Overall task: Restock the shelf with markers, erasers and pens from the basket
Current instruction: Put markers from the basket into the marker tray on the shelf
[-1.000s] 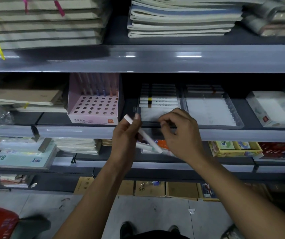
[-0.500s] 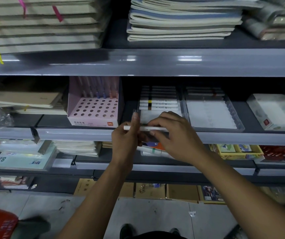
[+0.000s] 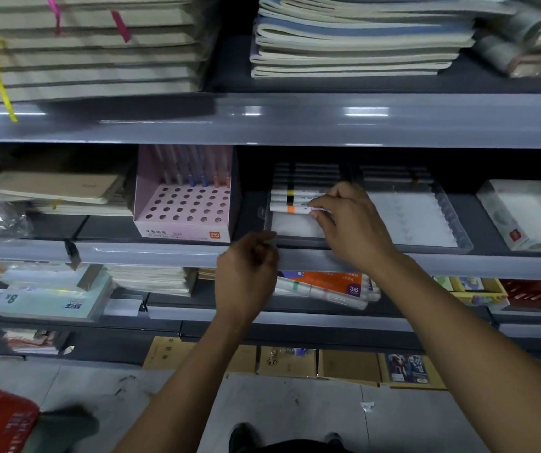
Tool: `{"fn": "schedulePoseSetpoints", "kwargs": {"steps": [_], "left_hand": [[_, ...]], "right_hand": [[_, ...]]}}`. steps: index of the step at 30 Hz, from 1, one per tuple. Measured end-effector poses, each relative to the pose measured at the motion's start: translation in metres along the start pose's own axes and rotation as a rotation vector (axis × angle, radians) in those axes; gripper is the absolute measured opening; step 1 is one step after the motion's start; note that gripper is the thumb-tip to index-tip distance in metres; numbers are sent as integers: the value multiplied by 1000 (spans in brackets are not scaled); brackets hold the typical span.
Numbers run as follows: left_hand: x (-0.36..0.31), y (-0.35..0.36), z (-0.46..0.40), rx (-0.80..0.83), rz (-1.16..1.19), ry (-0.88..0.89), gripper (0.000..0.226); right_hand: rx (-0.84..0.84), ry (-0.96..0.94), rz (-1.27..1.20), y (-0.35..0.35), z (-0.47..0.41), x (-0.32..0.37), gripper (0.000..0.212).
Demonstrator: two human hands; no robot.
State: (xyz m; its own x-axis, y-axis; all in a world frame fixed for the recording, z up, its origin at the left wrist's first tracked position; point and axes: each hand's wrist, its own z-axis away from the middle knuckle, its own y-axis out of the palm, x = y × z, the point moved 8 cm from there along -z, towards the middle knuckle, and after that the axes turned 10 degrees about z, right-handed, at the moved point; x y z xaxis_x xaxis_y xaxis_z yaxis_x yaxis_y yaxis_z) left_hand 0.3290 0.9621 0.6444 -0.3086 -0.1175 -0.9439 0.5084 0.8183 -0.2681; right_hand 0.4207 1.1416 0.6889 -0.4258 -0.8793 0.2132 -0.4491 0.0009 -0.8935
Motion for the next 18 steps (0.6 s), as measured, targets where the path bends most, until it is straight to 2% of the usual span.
{"fn": "schedulePoseSetpoints", "kwargs": {"steps": [14,18], "left_hand": [[-2,-1,1,17,-71,36,25],[-1,0,1,21,-67,32,25]], "right_hand": [[47,3,84,8,-12,8,34],[19,-35,75,7,-13,18,28]]}}
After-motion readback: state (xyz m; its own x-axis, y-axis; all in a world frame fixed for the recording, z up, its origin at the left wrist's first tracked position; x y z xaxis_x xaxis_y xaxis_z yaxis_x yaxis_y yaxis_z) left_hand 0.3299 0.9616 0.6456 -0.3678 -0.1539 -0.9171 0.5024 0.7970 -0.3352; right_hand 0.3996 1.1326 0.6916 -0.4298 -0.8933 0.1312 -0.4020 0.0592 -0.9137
